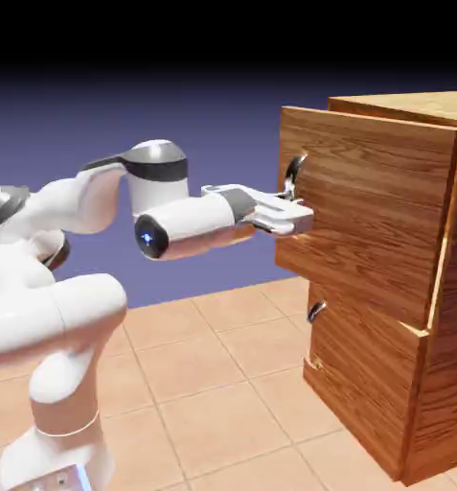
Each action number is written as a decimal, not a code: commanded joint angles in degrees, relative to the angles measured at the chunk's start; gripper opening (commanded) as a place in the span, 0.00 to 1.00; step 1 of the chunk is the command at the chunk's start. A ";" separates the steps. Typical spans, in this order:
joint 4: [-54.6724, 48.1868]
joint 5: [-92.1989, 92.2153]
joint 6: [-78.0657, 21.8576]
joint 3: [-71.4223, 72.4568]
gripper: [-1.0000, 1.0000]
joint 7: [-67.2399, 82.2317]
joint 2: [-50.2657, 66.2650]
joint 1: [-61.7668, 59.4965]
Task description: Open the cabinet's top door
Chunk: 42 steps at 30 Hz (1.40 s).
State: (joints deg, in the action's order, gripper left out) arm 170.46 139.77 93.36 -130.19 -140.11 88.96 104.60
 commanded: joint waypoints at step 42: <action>-39.97 -72.85 -58.22 2.04 0.00 52.93 -66.99 -53.53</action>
State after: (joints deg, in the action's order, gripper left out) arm 130.49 66.98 35.18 -128.14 -87.23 21.97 51.08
